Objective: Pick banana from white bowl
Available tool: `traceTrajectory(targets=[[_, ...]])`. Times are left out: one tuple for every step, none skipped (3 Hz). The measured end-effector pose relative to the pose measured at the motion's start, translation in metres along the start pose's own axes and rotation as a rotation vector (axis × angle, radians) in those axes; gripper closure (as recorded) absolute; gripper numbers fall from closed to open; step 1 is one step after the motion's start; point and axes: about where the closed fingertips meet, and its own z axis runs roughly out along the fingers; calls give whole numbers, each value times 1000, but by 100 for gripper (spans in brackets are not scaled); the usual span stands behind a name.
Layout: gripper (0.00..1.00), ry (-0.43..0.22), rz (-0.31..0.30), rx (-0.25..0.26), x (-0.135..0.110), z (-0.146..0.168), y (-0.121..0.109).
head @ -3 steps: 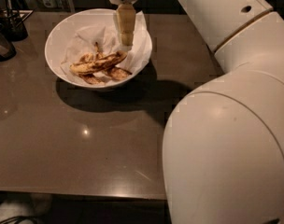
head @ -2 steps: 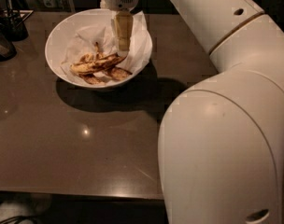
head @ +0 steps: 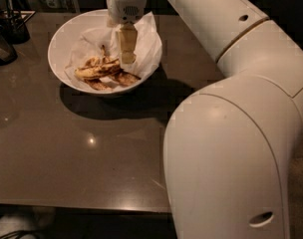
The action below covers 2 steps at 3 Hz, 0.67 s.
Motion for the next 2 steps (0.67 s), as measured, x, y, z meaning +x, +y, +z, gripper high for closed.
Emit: traceTrajectory(targets=[[20, 0, 12, -23, 0, 12, 2], [23, -4, 25, -40, -1, 21, 4]])
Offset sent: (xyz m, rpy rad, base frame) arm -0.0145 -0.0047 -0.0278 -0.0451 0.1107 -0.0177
